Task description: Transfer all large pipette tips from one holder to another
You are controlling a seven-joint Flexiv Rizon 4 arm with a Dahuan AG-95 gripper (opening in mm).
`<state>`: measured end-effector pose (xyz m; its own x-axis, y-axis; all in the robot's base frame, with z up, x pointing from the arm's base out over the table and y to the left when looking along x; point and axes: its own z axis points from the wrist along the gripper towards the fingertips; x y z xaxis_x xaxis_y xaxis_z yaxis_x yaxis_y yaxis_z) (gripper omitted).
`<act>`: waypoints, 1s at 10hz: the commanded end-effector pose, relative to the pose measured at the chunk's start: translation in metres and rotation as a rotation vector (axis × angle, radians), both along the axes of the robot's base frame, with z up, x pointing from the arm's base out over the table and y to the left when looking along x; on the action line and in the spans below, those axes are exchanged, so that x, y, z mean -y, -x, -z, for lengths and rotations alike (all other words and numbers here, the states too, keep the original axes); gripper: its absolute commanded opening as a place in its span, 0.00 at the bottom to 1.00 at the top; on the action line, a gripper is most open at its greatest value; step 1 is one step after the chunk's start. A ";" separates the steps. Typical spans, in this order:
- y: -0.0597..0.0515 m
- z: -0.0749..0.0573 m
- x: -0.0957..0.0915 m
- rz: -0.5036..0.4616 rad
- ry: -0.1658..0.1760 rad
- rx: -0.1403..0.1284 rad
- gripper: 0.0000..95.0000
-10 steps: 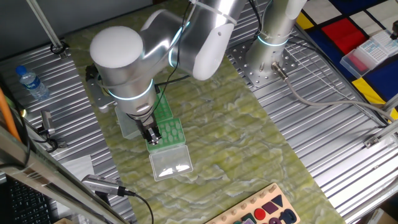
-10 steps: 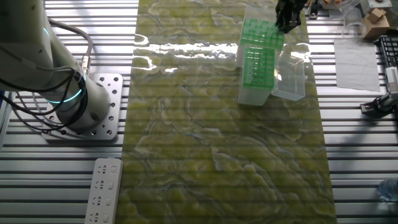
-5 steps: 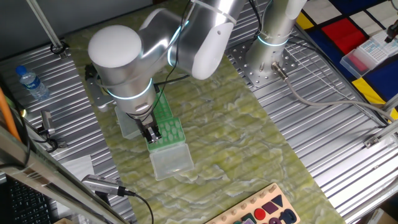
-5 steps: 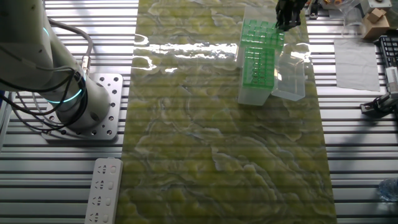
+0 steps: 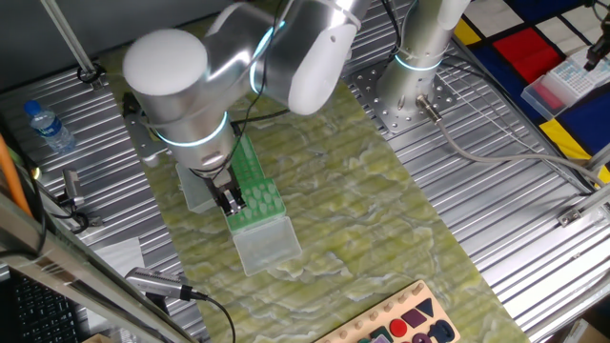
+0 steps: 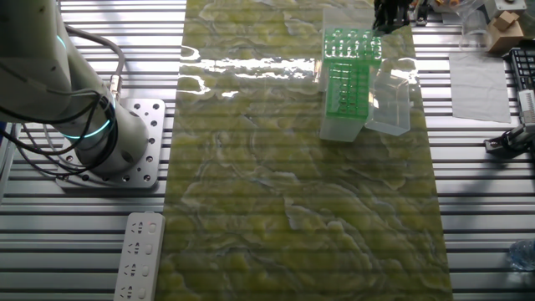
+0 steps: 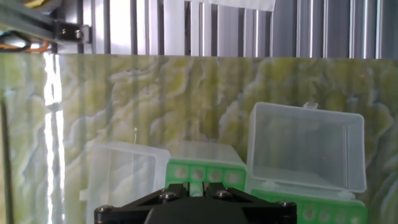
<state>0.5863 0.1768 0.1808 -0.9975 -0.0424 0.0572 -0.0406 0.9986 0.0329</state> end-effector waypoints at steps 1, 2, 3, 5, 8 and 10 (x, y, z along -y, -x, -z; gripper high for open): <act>0.002 -0.012 0.001 -0.015 -0.004 -0.009 0.00; 0.001 -0.018 0.004 -0.033 -0.004 -0.011 0.00; 0.000 -0.025 0.006 -0.046 -0.004 -0.011 0.00; -0.005 -0.038 0.010 -0.064 -0.007 -0.020 0.00; -0.017 -0.063 0.012 -0.079 -0.016 -0.047 0.00; -0.023 -0.080 0.013 -0.091 -0.021 -0.073 0.00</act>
<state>0.6093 0.1632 0.2608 -0.9827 -0.1339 0.1283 -0.1273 0.9902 0.0583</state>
